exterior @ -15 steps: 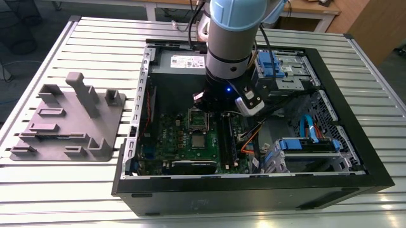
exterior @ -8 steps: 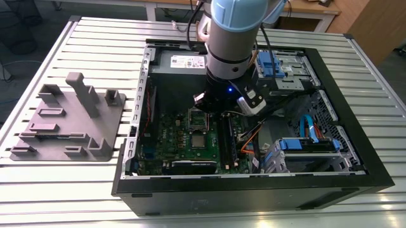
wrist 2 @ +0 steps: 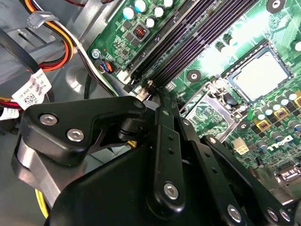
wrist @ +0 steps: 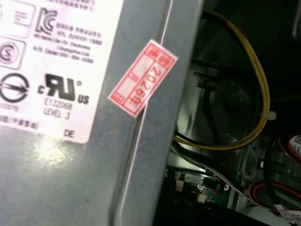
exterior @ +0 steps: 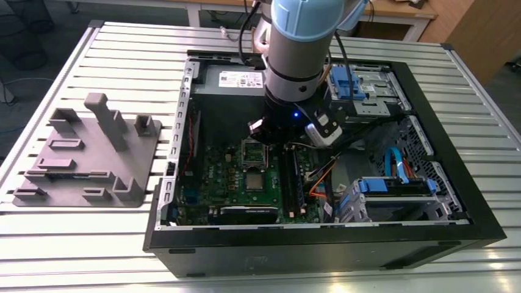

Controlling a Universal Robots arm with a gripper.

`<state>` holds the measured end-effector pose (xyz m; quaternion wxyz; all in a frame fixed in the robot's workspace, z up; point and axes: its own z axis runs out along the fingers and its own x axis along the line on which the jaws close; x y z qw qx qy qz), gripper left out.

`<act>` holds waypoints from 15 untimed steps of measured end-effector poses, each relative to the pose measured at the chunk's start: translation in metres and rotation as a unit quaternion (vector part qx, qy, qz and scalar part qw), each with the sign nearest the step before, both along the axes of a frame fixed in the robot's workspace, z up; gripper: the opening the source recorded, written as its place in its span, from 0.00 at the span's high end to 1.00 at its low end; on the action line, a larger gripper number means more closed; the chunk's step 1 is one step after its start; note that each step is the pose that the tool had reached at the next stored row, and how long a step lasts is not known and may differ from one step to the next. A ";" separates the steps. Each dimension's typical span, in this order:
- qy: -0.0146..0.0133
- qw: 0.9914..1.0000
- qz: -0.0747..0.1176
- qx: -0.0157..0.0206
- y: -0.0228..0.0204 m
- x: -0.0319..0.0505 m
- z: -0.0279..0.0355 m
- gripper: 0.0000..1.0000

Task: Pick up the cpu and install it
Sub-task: 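Close the cpu cover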

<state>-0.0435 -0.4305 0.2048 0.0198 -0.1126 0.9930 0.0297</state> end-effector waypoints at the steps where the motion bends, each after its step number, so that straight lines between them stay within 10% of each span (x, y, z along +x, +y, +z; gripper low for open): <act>1: 0.000 1.000 0.000 0.000 0.0002 0.0000 -0.0001 0.89; 15: 0.000 1.000 0.001 0.000 0.0033 -0.0013 -0.0002 0.89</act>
